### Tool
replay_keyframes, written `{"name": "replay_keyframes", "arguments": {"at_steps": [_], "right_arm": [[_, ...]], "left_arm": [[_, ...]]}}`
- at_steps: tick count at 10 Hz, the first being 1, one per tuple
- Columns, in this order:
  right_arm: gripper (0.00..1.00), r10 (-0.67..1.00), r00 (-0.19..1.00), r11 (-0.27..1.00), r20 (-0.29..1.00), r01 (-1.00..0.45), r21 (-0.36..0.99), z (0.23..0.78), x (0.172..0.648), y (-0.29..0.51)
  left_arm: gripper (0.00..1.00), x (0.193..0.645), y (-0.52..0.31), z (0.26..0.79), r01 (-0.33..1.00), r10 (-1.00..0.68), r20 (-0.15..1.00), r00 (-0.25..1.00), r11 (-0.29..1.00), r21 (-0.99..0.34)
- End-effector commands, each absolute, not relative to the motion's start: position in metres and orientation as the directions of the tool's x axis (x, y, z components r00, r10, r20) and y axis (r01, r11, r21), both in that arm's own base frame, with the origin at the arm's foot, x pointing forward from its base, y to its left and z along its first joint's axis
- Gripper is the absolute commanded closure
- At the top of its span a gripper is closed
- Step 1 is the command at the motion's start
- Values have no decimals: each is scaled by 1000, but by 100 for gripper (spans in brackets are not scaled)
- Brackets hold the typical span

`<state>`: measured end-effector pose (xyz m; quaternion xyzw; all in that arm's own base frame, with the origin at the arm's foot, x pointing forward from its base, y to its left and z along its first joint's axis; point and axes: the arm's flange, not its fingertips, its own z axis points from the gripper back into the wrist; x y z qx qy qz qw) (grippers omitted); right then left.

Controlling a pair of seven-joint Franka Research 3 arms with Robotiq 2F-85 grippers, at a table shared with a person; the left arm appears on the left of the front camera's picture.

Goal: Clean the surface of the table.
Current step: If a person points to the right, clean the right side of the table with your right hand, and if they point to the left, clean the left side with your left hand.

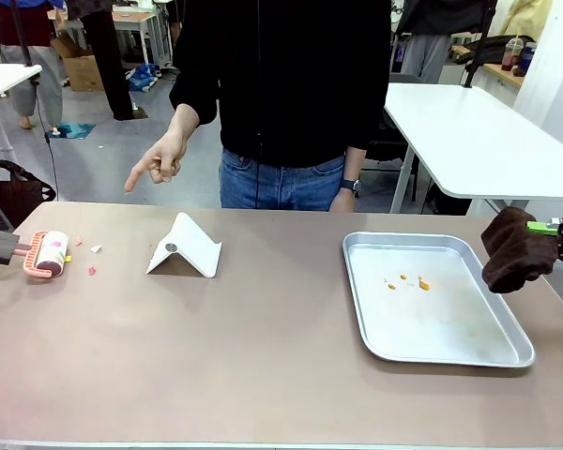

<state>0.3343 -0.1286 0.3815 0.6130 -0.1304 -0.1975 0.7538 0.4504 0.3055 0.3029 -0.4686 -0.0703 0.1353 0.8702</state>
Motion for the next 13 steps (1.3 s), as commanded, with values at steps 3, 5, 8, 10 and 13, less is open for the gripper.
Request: {"name": "replay_keyframes", "arguments": {"at_steps": [3,5,8,10,13], "right_arm": [[100,-454,890,174,-41,134,976,385,335,-127],[100,-454,890,174,-41,134,976,385,335,-127],[100,-454,890,174,-41,134,976,385,335,-127],[100,-454,890,174,-41,134,976,385,335,-127],[100,-454,890,174,-41,134,976,385,335,-127]], "left_arm": [[80,453,287,295,-217,278,-59,959,584,-782],[80,455,273,293,-208,247,-68,967,598,-774],[80,463,247,290,-196,210,-81,974,618,-762],[80,469,224,288,-182,177,-88,980,637,-749],[80,483,198,289,-158,134,-93,987,635,-756]]}}
